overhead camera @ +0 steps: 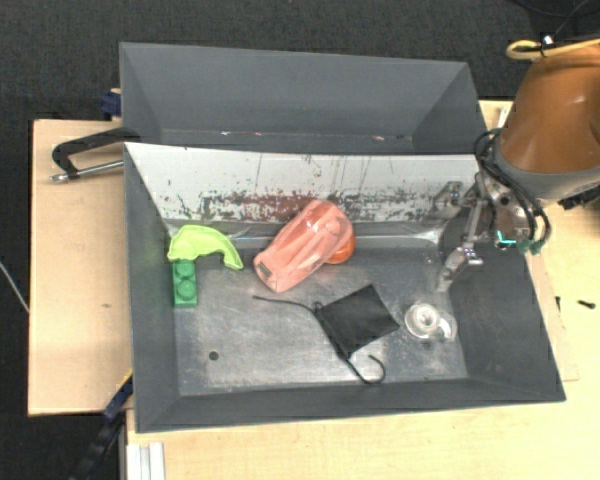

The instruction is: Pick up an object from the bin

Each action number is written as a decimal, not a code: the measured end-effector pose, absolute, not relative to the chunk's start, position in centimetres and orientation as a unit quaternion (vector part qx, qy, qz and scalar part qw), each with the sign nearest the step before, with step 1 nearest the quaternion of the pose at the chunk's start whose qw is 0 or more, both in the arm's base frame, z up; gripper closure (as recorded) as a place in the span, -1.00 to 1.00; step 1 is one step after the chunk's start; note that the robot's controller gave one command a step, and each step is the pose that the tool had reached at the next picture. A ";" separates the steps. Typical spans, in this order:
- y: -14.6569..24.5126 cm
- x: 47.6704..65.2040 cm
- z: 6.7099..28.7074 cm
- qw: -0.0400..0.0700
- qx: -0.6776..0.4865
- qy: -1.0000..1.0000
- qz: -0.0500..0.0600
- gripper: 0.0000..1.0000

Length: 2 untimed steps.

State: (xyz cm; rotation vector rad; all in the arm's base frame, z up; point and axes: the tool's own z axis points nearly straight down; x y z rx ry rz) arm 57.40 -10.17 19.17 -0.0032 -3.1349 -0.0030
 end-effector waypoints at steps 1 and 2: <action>-10.1 57.6 19.7 -0.001 0.000 -1.000 0.000 -1.00; -7.8 55.7 16.7 -0.006 0.077 -0.997 0.002 -1.00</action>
Offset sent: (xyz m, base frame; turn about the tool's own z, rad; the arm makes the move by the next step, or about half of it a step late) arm -0.0504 0.0652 -0.0763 -0.3826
